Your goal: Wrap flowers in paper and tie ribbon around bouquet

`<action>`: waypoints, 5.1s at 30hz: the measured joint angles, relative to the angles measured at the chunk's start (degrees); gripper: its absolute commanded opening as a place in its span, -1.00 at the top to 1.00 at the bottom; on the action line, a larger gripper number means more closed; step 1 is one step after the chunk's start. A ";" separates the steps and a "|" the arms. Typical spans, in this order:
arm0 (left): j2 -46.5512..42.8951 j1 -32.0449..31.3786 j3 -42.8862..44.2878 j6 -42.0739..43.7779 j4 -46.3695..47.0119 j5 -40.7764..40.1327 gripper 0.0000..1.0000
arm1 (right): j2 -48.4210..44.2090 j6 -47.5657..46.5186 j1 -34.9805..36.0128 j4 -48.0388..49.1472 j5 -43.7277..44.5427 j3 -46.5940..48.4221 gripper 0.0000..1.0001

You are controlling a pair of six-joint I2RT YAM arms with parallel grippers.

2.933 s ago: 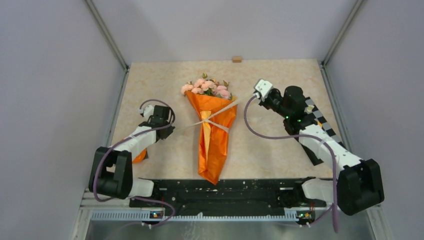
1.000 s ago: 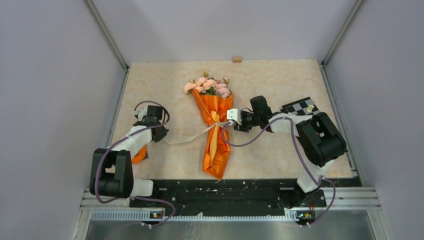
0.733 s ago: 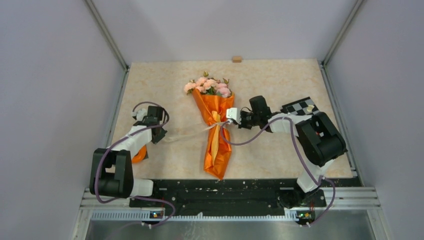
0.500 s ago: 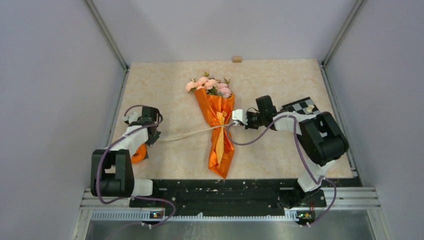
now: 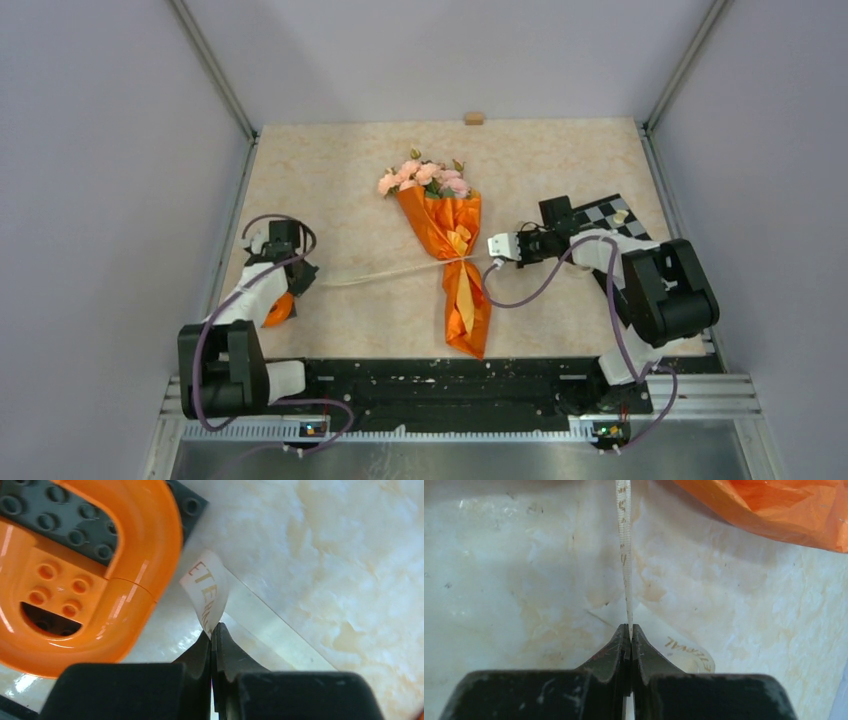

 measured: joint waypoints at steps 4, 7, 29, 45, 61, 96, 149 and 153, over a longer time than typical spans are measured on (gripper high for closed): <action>-4.46 -3.48 -0.61 4.92 0.92 2.49 -0.22 | -2.64 -0.02 -0.92 -1.92 -0.07 -0.20 1.00; -6.93 -9.60 1.31 7.58 -1.16 1.46 -0.97 | -3.78 -0.57 -0.42 -2.78 0.02 -0.17 1.00; 27.69 -31.28 25.35 46.23 2.05 39.56 -0.98 | -4.07 -5.79 -0.35 -10.45 -1.07 2.05 1.00; 24.11 -35.52 16.72 43.39 5.81 49.86 -0.27 | -4.07 3.89 -2.05 -4.79 -3.21 2.56 1.00; 14.88 -39.28 6.21 27.34 11.23 35.23 1.00 | -6.47 12.33 -2.05 -0.07 -3.74 2.56 1.00; 2.78 -30.69 10.62 8.15 4.33 17.97 1.00 | -7.08 -5.60 3.23 -5.57 -0.02 -2.47 0.80; 17.49 -32.85 34.58 12.85 3.34 42.77 1.00 | 19.52 38.60 -0.02 -16.46 16.57 32.11 1.00; 17.46 -32.85 33.29 12.90 4.26 42.73 1.00 | 19.21 43.04 -0.02 -15.82 18.12 32.00 1.00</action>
